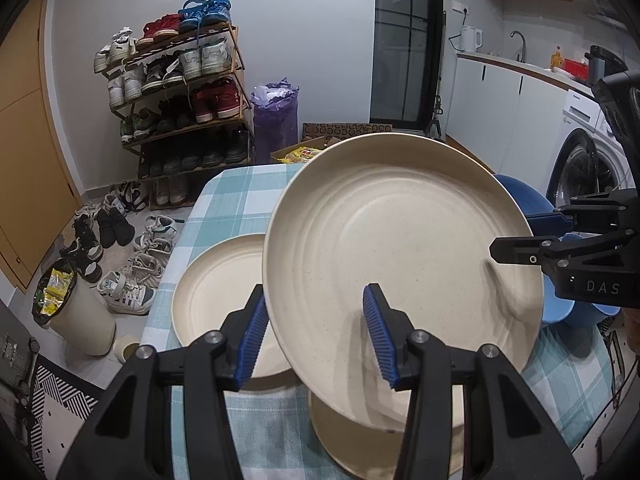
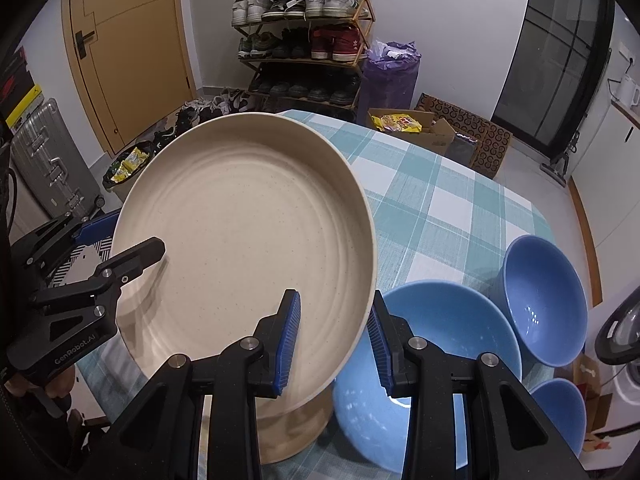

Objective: Organize plates and bowls
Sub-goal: 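Lift the large beige plate with both grippers and carry it across the table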

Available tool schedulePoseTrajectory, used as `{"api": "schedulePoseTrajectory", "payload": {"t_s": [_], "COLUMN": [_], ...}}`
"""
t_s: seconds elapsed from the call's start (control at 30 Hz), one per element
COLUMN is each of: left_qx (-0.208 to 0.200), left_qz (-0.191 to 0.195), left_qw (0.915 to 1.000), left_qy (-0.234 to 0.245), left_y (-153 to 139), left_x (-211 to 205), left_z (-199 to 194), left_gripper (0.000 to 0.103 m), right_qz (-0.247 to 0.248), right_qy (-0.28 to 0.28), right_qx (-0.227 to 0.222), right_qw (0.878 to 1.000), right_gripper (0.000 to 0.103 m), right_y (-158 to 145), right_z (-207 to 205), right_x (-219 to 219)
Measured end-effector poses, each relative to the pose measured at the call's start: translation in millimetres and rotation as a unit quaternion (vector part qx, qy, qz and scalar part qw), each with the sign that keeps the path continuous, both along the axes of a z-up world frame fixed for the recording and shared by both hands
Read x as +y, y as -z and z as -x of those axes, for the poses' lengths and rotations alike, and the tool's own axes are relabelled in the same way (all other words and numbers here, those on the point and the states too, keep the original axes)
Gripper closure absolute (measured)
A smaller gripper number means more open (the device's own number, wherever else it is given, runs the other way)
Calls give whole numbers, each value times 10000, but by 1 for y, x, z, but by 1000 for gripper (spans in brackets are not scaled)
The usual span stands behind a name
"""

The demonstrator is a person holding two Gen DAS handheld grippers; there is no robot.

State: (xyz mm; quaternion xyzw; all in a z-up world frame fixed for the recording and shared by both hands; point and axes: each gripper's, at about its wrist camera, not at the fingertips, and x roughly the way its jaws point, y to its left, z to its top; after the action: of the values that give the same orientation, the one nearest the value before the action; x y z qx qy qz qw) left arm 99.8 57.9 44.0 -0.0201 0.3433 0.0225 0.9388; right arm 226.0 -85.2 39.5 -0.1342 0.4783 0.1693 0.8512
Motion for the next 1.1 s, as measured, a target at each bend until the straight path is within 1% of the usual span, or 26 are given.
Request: {"api": "schedulePoseTrajectory", "payload": {"t_s": [0.2,0.53,0.7,0.87,1.1], "left_qx": [42,157,182,272,346], "left_qz": [94,182,114,228,161], "left_qw": [9999,9997,9998,9993,9992], "left_qy": [32,-14,36,82,136], "left_y": [11,25,30,39,44], "left_x": [1,9,5,6,0], "left_z": [12,22,25,28,27], "left_gripper": [56,56,56,56,56], "right_qz": [49,96,93,99,111], "right_qy": [13,-112,-103,-97,-39], "right_qx": [44,159,220,290,368], "right_qw": [10000,9998,9997,9995,9993], "right_gripper": [69,69,69,69,69], "right_y": [8,25,32,42,53], "right_z": [13,30,34,38,42], "right_x": [2,12,11,9,4]}}
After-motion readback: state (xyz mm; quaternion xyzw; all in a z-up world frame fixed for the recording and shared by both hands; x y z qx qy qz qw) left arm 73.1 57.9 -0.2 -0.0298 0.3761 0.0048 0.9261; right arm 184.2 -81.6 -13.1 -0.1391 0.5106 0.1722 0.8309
